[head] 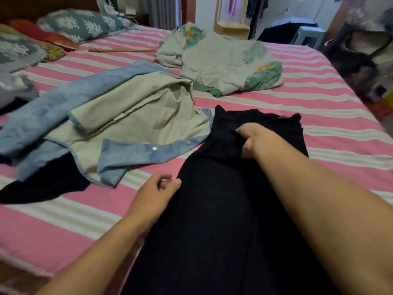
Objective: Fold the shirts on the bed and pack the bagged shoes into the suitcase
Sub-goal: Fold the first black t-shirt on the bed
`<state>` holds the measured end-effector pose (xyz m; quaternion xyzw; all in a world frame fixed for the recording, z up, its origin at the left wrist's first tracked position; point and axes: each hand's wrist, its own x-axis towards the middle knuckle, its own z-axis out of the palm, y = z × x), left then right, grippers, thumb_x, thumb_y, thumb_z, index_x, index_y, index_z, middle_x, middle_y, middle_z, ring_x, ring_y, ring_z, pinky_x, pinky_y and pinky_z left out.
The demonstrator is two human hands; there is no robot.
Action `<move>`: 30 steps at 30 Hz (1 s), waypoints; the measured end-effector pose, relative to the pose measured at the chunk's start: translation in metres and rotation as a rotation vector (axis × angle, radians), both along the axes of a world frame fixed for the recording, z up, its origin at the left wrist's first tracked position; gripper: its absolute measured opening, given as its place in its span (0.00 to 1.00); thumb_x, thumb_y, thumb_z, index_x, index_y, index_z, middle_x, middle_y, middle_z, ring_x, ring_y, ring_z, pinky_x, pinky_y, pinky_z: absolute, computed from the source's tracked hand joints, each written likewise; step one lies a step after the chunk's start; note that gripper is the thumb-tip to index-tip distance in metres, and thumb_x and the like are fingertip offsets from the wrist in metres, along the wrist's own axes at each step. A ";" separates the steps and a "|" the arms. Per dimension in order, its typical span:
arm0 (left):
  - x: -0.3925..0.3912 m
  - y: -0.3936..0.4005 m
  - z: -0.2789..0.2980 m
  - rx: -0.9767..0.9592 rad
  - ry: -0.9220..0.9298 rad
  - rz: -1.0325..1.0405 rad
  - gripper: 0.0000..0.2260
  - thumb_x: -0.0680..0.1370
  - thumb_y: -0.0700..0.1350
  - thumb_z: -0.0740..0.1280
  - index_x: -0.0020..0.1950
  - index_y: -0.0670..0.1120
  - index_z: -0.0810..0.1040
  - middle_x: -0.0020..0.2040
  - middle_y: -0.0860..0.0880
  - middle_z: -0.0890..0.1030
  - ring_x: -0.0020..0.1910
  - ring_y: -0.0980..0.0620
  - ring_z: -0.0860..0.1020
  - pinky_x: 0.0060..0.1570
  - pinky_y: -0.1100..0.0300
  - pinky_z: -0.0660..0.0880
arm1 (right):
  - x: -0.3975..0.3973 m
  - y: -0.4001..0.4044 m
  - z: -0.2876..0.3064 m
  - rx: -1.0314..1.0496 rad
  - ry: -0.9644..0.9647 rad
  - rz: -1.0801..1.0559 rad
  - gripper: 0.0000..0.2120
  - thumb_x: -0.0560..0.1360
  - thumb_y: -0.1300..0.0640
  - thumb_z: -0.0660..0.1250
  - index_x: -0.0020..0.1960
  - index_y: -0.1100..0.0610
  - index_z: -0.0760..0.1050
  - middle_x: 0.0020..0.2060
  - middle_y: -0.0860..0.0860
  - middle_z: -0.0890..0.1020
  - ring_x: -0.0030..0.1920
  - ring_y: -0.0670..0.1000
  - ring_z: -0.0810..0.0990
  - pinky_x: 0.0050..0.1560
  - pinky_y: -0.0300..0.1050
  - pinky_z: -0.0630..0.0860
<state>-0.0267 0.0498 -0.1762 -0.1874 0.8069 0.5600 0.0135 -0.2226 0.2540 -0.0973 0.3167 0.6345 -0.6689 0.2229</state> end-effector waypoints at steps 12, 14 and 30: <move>0.188 0.040 0.024 -0.681 -0.169 0.103 0.11 0.80 0.56 0.66 0.44 0.53 0.70 0.38 0.53 0.79 0.40 0.46 0.79 0.41 0.50 0.77 | 0.001 0.064 0.045 -0.144 0.359 -0.085 0.18 0.77 0.68 0.57 0.63 0.62 0.78 0.46 0.58 0.84 0.33 0.54 0.85 0.28 0.47 0.79; 0.201 0.049 0.051 -0.700 -0.073 0.066 0.12 0.79 0.55 0.68 0.41 0.52 0.70 0.34 0.53 0.78 0.36 0.50 0.77 0.35 0.52 0.74 | -0.021 0.096 0.058 -0.210 0.457 -0.174 0.20 0.76 0.69 0.56 0.63 0.62 0.79 0.50 0.61 0.85 0.40 0.61 0.86 0.31 0.57 0.81; 0.200 0.223 0.027 -0.453 -0.146 -0.426 0.10 0.82 0.59 0.62 0.46 0.55 0.69 0.37 0.52 0.78 0.37 0.50 0.79 0.41 0.46 0.79 | 0.051 0.220 -0.018 0.085 0.361 0.032 0.13 0.76 0.67 0.55 0.45 0.54 0.76 0.35 0.51 0.84 0.38 0.53 0.83 0.37 0.48 0.84</move>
